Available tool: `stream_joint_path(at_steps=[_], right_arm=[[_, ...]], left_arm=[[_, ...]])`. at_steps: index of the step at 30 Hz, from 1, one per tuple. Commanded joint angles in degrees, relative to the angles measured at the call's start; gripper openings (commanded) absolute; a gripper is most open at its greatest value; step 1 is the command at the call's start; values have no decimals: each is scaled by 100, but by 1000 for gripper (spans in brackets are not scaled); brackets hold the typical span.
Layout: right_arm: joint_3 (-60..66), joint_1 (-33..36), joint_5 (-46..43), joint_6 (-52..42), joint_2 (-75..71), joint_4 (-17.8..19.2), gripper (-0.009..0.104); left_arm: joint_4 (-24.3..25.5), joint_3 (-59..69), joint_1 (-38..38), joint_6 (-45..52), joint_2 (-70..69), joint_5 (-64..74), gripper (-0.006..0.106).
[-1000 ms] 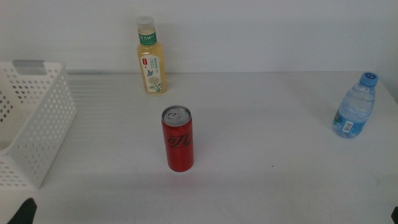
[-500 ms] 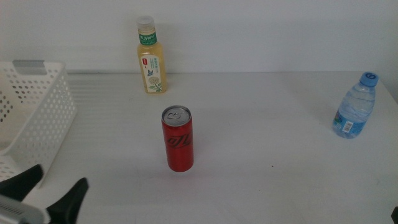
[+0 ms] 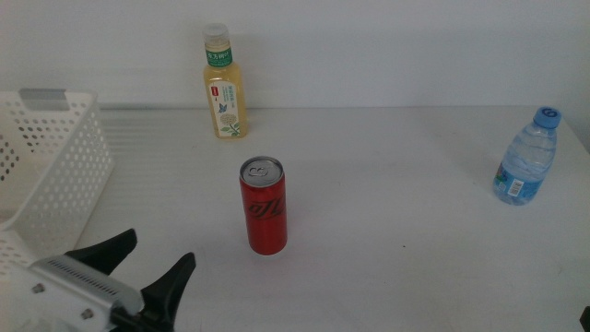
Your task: Use arms to grab the bottles and put them into the dustbin to the left of the table.
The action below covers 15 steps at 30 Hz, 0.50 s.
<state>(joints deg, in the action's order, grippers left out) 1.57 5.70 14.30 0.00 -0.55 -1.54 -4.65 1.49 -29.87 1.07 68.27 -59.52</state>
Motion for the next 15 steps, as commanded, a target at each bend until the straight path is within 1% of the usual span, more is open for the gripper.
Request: stream_joint_path(at_steps=[1, 3, 6, 9, 15], right_arm=[[-40, -30, -411, -47, -159, 37, 79], [-40, -30, -411, -47, -159, 37, 79], [-40, -30, -411, -47, -159, 37, 79], [-40, -30, -411, -47, -159, 37, 79], [-40, -30, -411, -47, -159, 37, 79]], left_arm=[[65, 61, -34, -194, 471, -1303, 81], [152, 54, -26, -246, 812, -1591, 81], [234, 74, -26, -476, 1096, -1585, 81], [388, 67, -26, -496, 1177, -1585, 81], [364, 62, -26, -502, 1166, -1585, 81]])
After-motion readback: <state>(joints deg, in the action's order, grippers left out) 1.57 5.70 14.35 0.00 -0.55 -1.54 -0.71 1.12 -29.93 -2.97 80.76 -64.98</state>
